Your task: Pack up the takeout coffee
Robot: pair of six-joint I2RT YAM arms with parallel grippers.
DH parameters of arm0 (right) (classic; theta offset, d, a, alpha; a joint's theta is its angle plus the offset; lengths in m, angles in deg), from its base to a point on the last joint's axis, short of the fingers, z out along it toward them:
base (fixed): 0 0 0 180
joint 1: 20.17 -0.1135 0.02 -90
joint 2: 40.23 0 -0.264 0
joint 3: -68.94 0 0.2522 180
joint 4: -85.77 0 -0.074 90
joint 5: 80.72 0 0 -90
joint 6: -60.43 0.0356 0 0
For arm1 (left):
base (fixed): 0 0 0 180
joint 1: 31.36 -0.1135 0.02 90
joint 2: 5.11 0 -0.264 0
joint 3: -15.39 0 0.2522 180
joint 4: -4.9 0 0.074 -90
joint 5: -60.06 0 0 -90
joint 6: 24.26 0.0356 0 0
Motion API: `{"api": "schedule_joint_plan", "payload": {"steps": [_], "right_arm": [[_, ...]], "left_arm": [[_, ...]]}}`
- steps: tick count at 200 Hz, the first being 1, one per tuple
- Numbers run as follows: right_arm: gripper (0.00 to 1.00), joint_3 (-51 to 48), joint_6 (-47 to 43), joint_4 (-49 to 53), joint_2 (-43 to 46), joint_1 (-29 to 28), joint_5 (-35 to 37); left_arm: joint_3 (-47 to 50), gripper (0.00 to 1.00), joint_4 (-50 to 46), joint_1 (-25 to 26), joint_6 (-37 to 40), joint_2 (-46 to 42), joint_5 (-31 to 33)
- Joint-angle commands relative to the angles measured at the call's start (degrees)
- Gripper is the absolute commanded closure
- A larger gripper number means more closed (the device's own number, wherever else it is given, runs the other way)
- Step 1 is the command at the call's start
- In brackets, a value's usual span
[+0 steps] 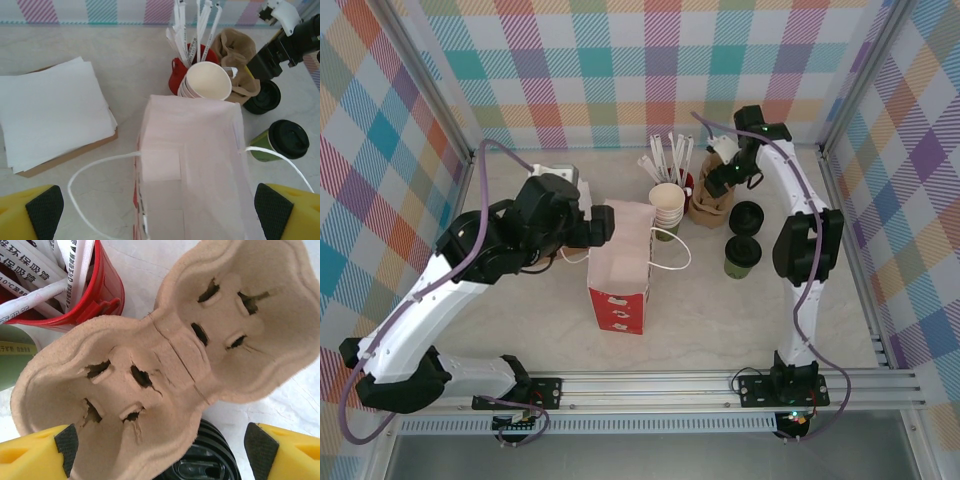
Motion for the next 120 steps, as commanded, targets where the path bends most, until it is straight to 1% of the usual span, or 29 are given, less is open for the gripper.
{"api": "schedule_joint_plan", "payload": {"steps": [1,54,91,120], "right_arm": [[0.13,3.71,-1.67,3.47,-2.48,0.08,-2.57],[0.17,12.83,-2.19,6.38,-10.1,0.06,-3.32],[0.21,15.3,-1.81,7.08,-12.7,0.09,-5.49],[0.26,16.83,-1.45,7.71,-14.26,0.12,-7.48]], "left_arm": [[1.33,0.0,1.76,-1.13,-0.57,-2.01,2.77],[2.22,0.0,1.46,-1.83,-1.1,-2.97,3.72],[2.23,0.0,0.76,-2.0,-1.15,-2.34,3.75],[2.06,0.0,0.95,-2.05,-1.01,-1.52,3.47]]}}
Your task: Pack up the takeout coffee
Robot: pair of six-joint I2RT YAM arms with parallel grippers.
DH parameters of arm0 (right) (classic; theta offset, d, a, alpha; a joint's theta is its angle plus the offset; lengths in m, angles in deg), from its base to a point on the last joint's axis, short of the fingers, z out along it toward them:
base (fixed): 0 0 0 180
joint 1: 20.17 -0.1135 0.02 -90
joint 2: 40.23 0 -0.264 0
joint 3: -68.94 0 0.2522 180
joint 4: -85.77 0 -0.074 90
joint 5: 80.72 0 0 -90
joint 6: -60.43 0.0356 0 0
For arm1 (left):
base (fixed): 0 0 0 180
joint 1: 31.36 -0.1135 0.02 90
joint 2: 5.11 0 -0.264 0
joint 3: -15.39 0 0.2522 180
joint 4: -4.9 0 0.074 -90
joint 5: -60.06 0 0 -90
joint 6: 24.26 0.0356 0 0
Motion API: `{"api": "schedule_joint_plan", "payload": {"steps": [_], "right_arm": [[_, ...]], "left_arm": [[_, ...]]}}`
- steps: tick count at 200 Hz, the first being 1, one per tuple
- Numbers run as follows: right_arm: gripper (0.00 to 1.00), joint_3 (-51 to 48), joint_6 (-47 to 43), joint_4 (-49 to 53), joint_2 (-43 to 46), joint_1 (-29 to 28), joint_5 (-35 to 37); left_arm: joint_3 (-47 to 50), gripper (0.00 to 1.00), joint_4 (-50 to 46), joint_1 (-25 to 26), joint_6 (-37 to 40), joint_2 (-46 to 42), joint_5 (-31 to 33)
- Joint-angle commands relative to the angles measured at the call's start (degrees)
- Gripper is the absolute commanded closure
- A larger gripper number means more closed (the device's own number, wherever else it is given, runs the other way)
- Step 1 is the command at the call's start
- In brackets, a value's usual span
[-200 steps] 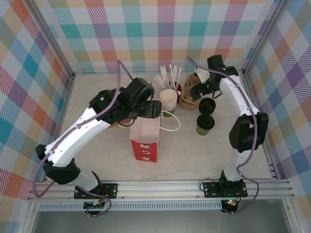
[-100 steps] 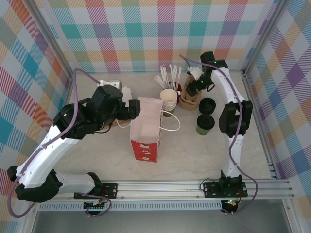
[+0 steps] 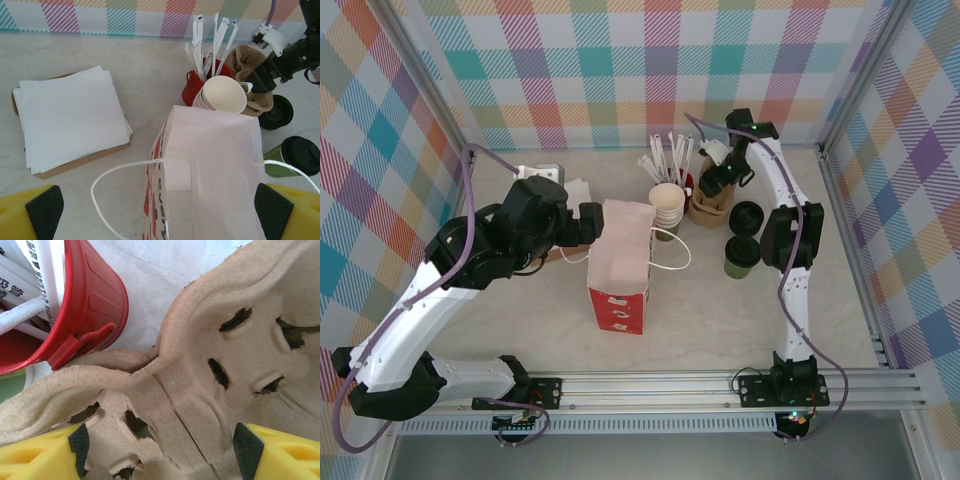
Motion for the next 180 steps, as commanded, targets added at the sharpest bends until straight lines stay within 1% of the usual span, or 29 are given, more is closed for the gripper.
{"api": "schedule_joint_plan", "payload": {"steps": [1,35,60,112,136,159,180], "right_arm": [[0.26,2.78,-0.14,2.15,-1.43,0.12,-3.83],[0.36,2.79,-0.43,2.92,-1.97,0.09,-3.05],[0.41,2.84,-0.85,2.96,-1.71,0.14,-2.72],[0.42,2.96,-1.4,2.83,-2.49,0.02,-1.82],[0.44,2.95,-1.59,2.98,-2.68,0.0,-1.47],[0.5,2.93,-1.58,2.98,-2.33,0.0,-1.21],[0.57,2.96,-1.68,2.7,-1.39,0.0,-0.86]], "left_arm": [[0.31,0.0,0.1,-0.72,-0.68,0.65,0.96],[-0.23,0.0,-0.35,-0.74,-0.58,1.41,0.72],[-0.23,0.0,-0.18,-0.75,-0.59,1.51,0.81],[-0.54,0.0,-0.44,-0.75,-0.55,1.66,0.69],[-0.6,0.0,-0.34,-0.79,-0.64,1.82,0.59],[-0.81,0.0,-0.43,-0.81,-0.55,1.92,0.48],[-0.89,0.0,-0.58,-0.82,-0.54,1.87,0.62]]}}
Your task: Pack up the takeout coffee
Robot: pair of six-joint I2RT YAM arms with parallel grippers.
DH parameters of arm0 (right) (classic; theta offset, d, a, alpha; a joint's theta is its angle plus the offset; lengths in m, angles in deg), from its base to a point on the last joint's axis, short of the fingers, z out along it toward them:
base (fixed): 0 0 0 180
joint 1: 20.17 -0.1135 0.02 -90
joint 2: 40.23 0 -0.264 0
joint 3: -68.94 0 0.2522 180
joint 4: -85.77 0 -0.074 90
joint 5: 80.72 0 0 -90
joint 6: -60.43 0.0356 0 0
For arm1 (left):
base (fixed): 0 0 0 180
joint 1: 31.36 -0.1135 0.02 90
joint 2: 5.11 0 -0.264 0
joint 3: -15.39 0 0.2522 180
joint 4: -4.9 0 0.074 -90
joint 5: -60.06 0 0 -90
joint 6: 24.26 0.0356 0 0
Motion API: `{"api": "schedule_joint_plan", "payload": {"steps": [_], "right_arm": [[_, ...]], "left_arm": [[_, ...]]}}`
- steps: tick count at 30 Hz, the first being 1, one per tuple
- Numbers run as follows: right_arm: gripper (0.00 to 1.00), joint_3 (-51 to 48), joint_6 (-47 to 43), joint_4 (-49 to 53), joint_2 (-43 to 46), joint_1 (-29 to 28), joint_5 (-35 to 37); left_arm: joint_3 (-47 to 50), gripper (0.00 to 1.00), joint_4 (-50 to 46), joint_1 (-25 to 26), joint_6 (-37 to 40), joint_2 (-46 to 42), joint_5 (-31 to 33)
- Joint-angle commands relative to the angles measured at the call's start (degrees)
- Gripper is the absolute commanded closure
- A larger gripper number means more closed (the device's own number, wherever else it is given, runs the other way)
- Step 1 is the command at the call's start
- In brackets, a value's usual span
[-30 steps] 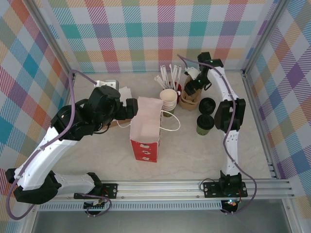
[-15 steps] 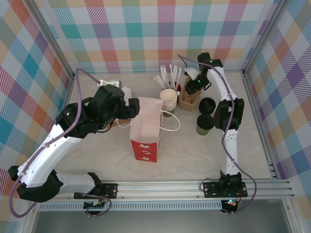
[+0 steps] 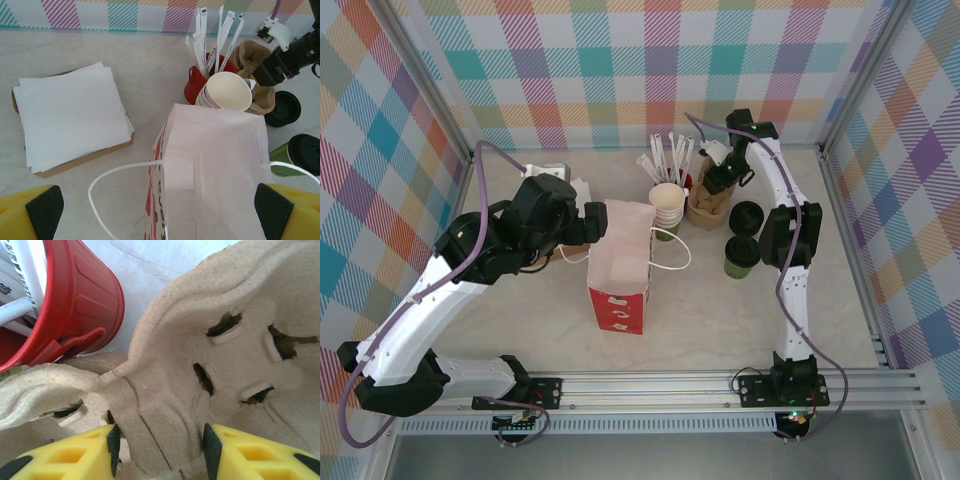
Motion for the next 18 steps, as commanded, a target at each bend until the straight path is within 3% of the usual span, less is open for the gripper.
{"api": "schedule_joint_plan", "payload": {"steps": [1,5,18], "right_arm": [[0.57,1.45,-1.15,1.91,-0.13,-0.11,-0.81],[0.62,1.41,-1.25,1.93,1.48,-0.11,-0.12],[0.63,0.38,-1.18,1.93,6.91,-0.08,2.0]], "left_arm": [[-0.86,0.0,-0.59,-0.74,-0.57,0.25,0.6],[-0.84,0.0,-0.73,-0.71,-0.6,0.1,0.73],[-0.62,0.0,-1.46,-0.81,-0.57,-0.6,0.99]]}}
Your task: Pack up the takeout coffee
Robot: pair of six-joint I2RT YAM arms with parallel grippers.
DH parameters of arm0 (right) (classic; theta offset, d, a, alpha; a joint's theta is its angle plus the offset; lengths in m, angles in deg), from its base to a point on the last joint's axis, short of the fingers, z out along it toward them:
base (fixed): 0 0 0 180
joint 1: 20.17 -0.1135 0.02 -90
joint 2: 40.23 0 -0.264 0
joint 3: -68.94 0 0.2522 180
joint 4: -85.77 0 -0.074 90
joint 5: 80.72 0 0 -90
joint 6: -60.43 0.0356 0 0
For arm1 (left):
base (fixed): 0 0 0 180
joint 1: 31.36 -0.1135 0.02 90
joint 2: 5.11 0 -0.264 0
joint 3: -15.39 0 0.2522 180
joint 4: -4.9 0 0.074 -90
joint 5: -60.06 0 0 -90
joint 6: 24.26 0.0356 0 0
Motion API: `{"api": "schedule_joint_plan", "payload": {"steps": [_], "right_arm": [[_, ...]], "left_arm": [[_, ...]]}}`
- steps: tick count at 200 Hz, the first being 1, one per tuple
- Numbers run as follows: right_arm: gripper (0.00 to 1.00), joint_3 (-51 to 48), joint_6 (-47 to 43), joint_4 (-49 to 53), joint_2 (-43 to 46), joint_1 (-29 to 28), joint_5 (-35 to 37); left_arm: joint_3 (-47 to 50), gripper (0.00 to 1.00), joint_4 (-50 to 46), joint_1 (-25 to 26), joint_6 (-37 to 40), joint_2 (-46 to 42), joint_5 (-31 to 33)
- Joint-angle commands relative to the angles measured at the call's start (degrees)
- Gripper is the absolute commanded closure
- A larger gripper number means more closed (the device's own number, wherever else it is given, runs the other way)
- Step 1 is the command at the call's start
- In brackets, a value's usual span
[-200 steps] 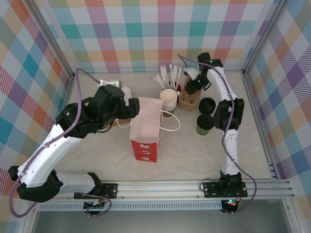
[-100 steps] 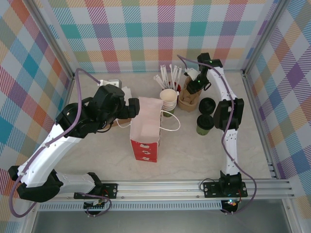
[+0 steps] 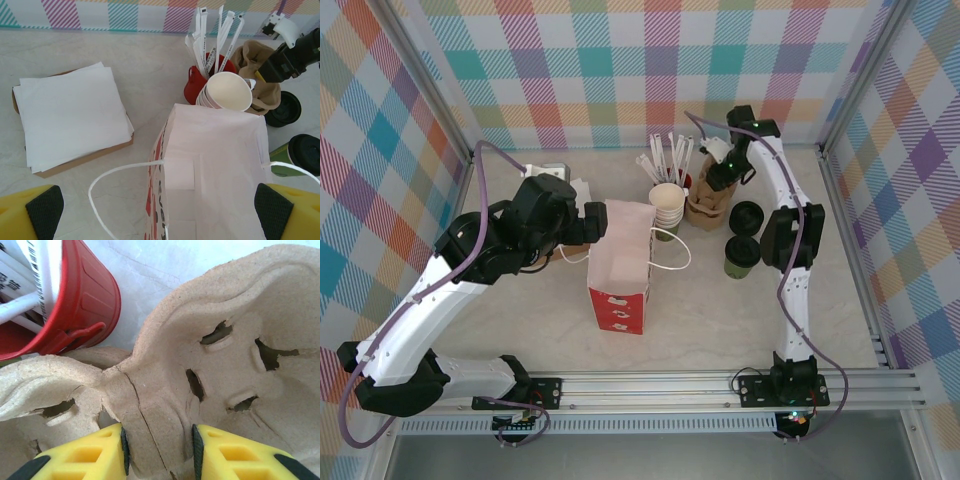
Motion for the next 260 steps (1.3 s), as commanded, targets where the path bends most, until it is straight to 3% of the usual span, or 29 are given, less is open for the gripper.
{"api": "schedule_joint_plan", "payload": {"steps": [1,64,121,176,211,260], "right_arm": [[0.63,0.33,-0.43,1.41,4.78,-0.02,0.15],[0.64,0.12,0.9,1.81,8.89,-0.02,0.04],[0.66,-1.11,6.55,1.95,16.35,-0.03,-3.49],[0.67,-9.75,14.59,-2.39,28.32,-0.02,-13.87],[0.67,-18.12,21.22,-7.37,38.06,-0.57,-24.43],[0.67,-27.42,30.64,-13.84,47.56,-5.56,-38.65]], "left_arm": [[-0.66,0.0,-1.51,-0.7,-0.53,-0.83,1.08],[0.81,0.0,-1.0,-0.72,-1.01,-1.68,1.17],[3.11,0.0,-7.55,-0.96,-6.31,-2.86,1.27],[7.7,0.01,-5.58,-1.01,-9.99,-7.23,-5.87],[10.56,0.06,-4.44,-1.0,-12.09,-8.86,-10.28],[17.9,0.12,-0.23,-0.96,-15.32,-10.35,-14.93]]}}
